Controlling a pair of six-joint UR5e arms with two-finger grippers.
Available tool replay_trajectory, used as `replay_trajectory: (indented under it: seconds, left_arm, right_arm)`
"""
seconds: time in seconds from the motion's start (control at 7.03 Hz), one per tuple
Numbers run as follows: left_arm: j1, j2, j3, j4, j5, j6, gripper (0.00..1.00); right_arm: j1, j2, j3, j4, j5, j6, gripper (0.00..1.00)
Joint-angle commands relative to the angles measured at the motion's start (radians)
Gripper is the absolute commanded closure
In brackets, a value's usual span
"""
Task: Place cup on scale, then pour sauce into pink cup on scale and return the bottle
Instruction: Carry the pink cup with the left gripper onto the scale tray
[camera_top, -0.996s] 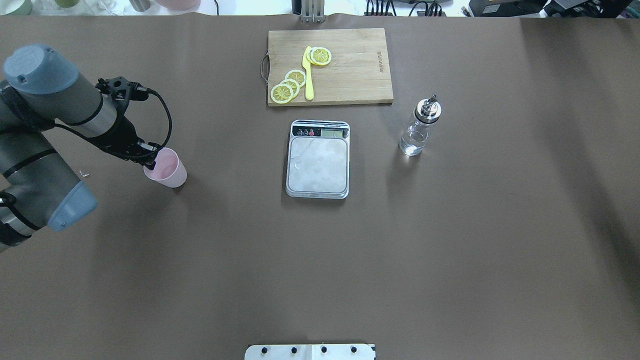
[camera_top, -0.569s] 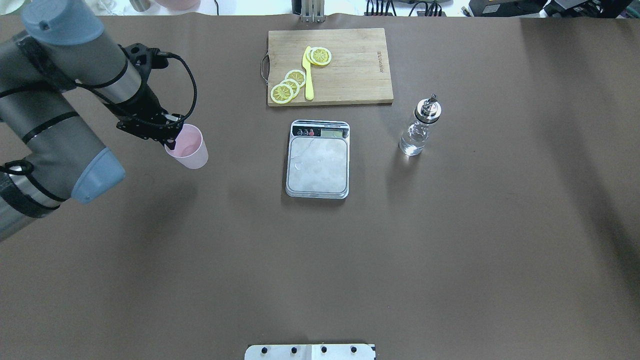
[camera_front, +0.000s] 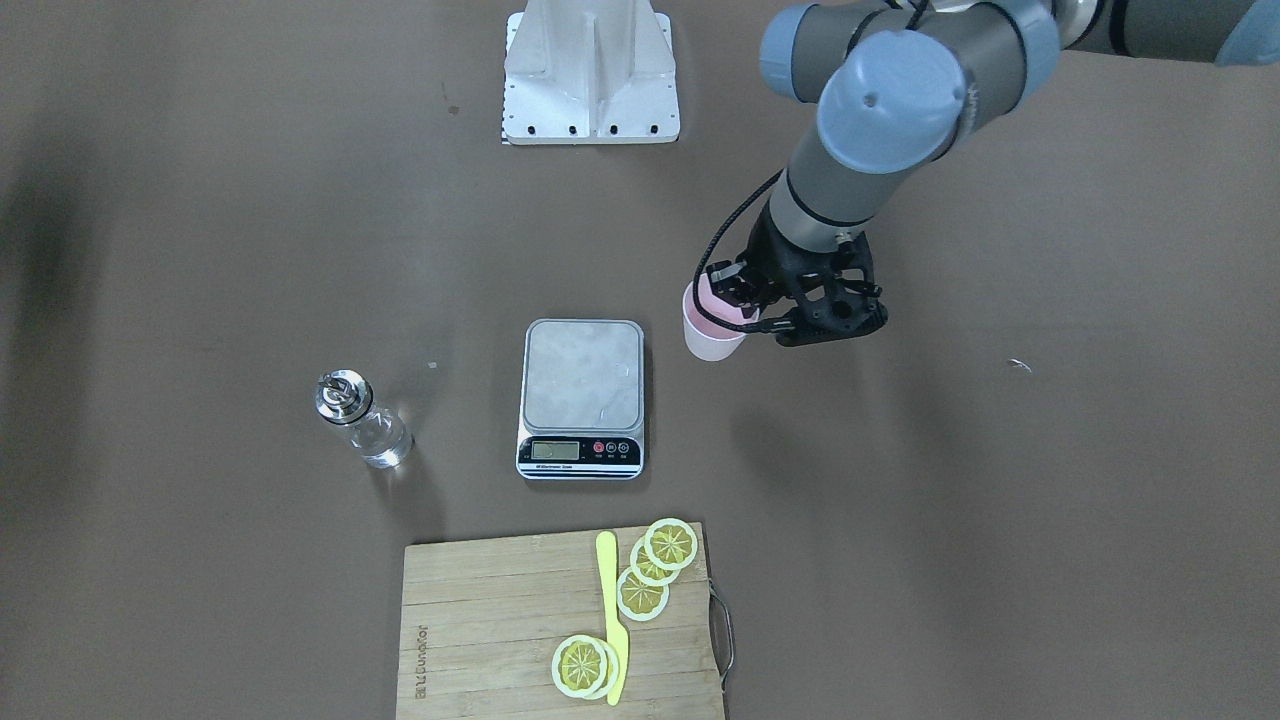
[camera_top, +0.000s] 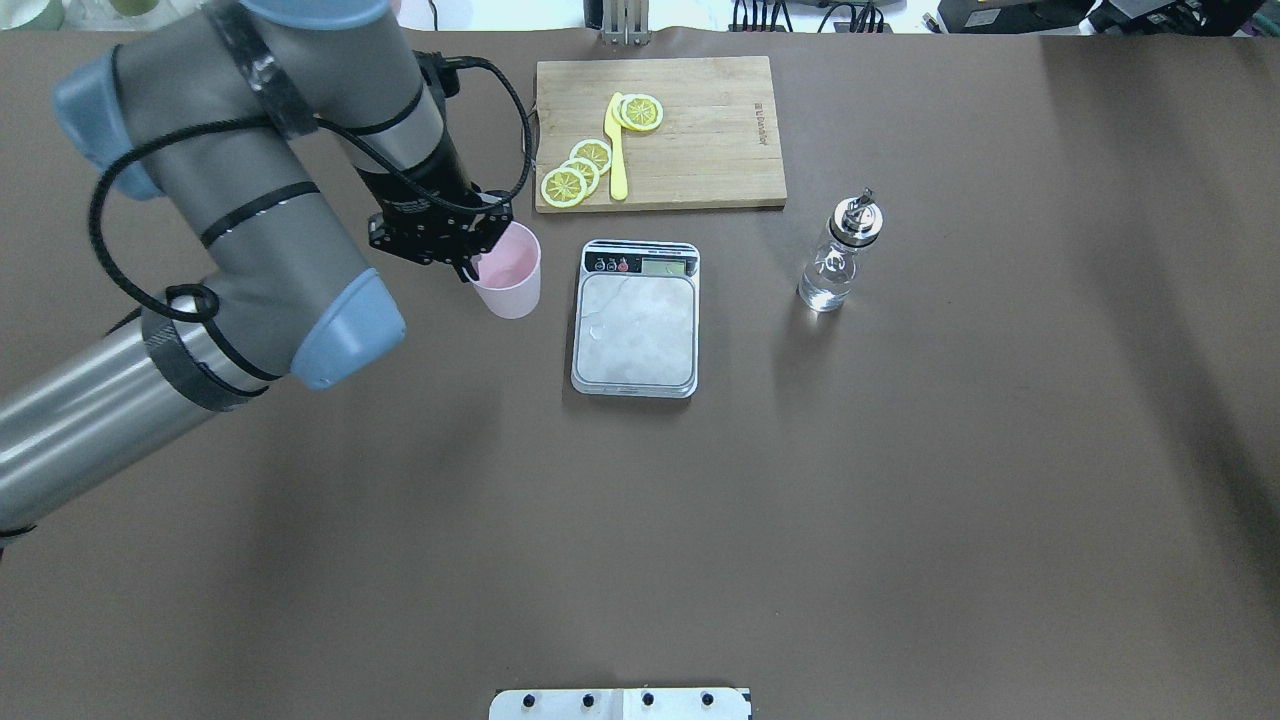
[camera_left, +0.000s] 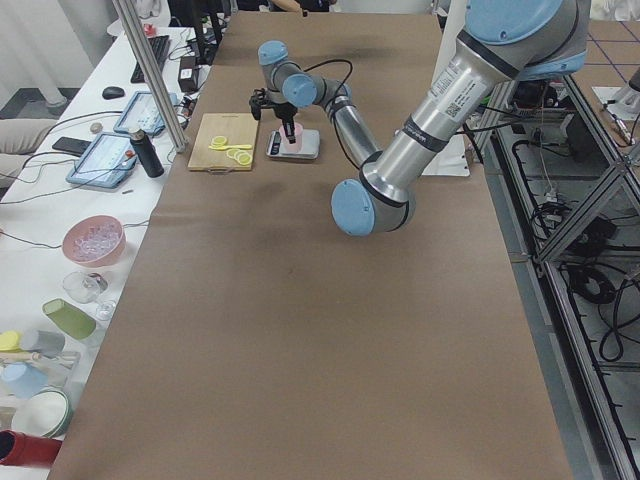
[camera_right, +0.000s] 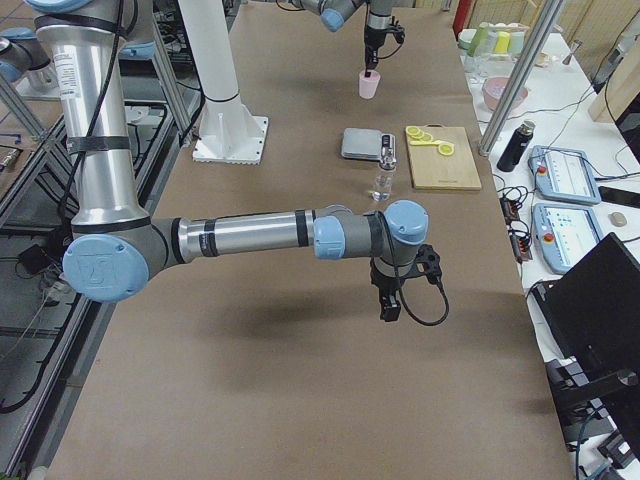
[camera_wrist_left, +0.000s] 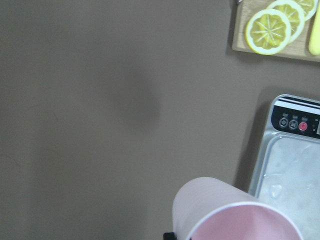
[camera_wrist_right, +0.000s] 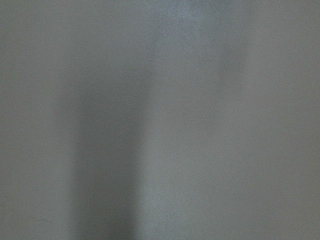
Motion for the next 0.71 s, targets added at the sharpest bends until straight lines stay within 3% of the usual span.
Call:
replay_trajectory:
  seconds: [0.0,0.28,0.57]
  left_arm:
    - [0.086,-0.13,0.092,-0.009,0.042,-0.107,1.0]
    - [0.137,-0.224,0.213,-0.065,0.112,-0.188,1.0]
    - [0.14,-0.235,0.26,-0.116,0.113,-0.206,1.0]
  right_arm:
    - [0.0,0.002,0.006,0.0,0.0,0.002,0.0]
    - [0.0,-0.003,0.006,-0.001,-0.003,0.0,0.0]
    - [0.0,-0.004,0.006,-0.001,-0.006,0.0,0.0]
